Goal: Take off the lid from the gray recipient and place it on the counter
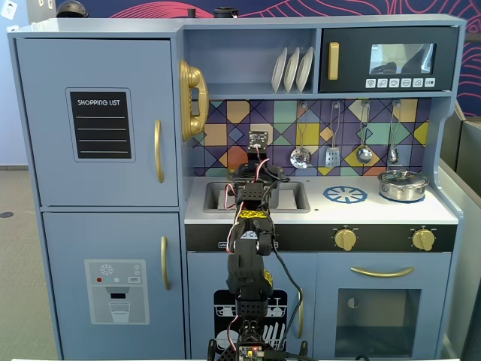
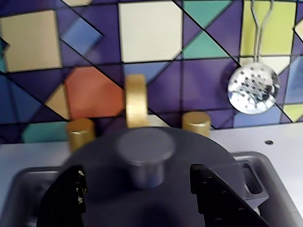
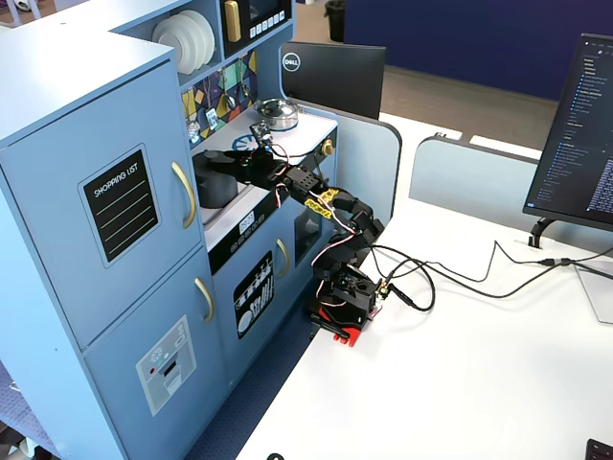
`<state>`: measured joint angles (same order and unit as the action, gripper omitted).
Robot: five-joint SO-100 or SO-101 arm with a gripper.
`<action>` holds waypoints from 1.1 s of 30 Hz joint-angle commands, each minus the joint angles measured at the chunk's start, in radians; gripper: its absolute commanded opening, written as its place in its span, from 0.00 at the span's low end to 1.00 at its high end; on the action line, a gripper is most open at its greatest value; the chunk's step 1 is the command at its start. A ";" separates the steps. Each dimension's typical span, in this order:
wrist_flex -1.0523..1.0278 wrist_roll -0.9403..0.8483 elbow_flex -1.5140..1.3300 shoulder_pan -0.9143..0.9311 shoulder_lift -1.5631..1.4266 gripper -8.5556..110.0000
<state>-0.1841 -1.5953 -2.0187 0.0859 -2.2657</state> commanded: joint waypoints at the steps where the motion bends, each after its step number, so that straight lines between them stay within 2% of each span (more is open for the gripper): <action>1: 0.061 -0.006 0.087 0.020 0.048 0.25; 19: 0.101 0.005 0.184 -0.018 0.198 0.25; 21: 0.101 0.006 0.193 -0.023 0.209 0.23; 24: 0.103 -0.012 0.196 -0.035 0.215 0.07; 33: 0.121 0.005 0.221 -0.029 0.202 0.07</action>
<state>-0.1028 -1.5953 -1.8853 0.0506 -2.0463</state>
